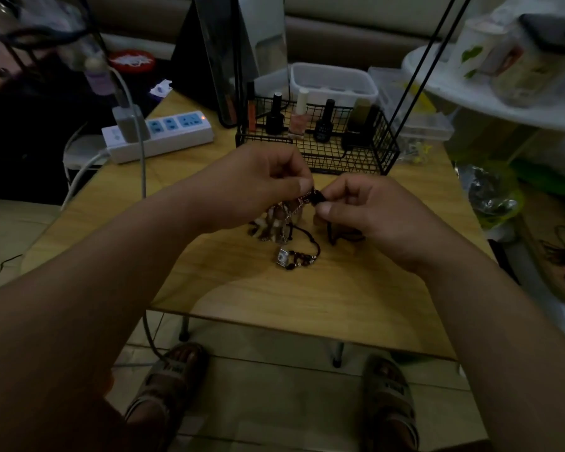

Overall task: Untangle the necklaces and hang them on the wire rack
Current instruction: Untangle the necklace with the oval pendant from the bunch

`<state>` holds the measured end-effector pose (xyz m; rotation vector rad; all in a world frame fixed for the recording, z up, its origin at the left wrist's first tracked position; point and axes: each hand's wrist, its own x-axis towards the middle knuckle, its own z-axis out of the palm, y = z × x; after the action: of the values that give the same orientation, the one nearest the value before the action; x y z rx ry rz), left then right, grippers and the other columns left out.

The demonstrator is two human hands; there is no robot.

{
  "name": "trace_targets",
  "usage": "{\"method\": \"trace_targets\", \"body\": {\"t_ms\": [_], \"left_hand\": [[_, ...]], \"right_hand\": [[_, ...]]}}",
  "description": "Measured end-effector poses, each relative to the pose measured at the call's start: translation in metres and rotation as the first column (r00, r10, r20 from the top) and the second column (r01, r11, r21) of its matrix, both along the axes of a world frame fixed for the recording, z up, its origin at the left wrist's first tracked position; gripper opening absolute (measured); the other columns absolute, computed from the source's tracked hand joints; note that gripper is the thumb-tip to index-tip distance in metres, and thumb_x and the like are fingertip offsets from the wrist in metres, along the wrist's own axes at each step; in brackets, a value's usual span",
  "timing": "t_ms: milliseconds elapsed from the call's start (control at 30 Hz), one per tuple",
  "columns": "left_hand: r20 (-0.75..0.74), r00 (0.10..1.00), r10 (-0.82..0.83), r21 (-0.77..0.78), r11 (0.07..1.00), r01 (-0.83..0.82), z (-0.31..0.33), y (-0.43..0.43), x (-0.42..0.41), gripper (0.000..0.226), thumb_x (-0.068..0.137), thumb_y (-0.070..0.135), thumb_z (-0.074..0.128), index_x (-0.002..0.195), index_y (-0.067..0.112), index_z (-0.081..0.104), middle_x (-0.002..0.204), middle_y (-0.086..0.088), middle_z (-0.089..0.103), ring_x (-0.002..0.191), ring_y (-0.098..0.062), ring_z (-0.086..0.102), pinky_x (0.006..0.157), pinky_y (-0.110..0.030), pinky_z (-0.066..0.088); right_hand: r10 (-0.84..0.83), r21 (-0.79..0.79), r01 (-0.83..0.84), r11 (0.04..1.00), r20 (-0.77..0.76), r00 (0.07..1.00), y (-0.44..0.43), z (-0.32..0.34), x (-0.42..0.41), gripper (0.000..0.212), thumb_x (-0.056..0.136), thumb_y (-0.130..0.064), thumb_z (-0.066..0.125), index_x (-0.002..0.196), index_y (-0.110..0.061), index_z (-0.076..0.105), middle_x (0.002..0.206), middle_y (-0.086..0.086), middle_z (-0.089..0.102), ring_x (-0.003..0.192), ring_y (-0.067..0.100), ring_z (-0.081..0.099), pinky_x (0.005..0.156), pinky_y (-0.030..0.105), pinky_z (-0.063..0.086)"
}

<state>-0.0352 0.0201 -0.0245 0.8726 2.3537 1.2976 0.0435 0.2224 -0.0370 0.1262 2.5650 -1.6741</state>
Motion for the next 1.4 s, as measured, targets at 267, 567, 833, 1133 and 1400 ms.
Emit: {"method": "trace_targets", "body": {"t_ms": [267,567,833,1133,1400], "left_hand": [[-0.093,0.994,0.054,-0.038,0.998,-0.058,-0.002,0.004,0.001,0.004,0.102,0.026,0.063,0.099,0.027,0.062,0.09,0.004,0.07,0.075,-0.004,0.065,0.059,-0.021,0.055],[-0.075,0.997,-0.014,-0.025,1.0,0.012,-0.008,0.005,-0.001,0.006,0.1,0.032,0.068,0.099,0.027,0.065,0.064,0.009,0.056,0.056,-0.005,0.051,0.052,-0.025,0.044],[0.056,0.993,0.103,0.072,0.992,-0.106,-0.005,0.004,-0.001,0.018,0.106,0.031,0.056,0.097,0.02,0.068,0.087,-0.004,0.07,0.071,-0.016,0.06,0.063,-0.033,0.052],[0.587,0.801,0.119,0.424,0.797,-0.43,-0.006,0.007,-0.012,0.033,0.11,0.032,0.046,0.083,0.015,0.053,0.075,-0.009,0.068,0.087,-0.028,0.076,0.093,-0.045,0.059],[0.628,0.764,0.148,0.374,0.804,-0.463,-0.004,0.007,-0.012,0.023,0.103,0.041,0.057,0.099,0.019,0.062,0.068,0.004,0.043,0.058,-0.011,0.04,0.057,-0.028,0.044]], "right_hand": [[-0.15,-0.364,0.151,0.919,0.03,0.988,-0.002,0.003,-0.003,0.007,0.094,-0.013,0.062,0.088,-0.016,0.065,0.091,0.005,0.074,0.107,0.03,0.073,0.096,0.048,0.053],[-0.15,-0.657,0.226,0.719,0.171,0.974,-0.005,0.002,-0.003,0.012,0.097,-0.022,0.058,0.085,-0.019,0.058,0.076,-0.002,0.06,0.071,0.013,0.057,0.061,0.025,0.043],[-0.185,-0.517,0.23,0.824,0.138,0.973,-0.001,0.004,-0.002,0.011,0.101,-0.028,0.062,0.093,-0.021,0.061,0.06,-0.005,0.046,0.062,0.013,0.055,0.057,0.025,0.038],[-0.194,-0.546,0.228,0.806,0.121,0.974,0.0,0.006,-0.001,0.015,0.103,-0.023,0.057,0.102,-0.013,0.068,0.059,-0.002,0.047,0.074,0.016,0.068,0.095,0.041,0.054],[-0.206,-0.497,0.211,0.842,0.064,0.976,0.003,0.009,-0.001,0.021,0.096,0.003,0.053,0.112,-0.01,0.059,0.076,0.003,0.054,0.06,0.016,0.059,0.057,0.034,0.055]]}}
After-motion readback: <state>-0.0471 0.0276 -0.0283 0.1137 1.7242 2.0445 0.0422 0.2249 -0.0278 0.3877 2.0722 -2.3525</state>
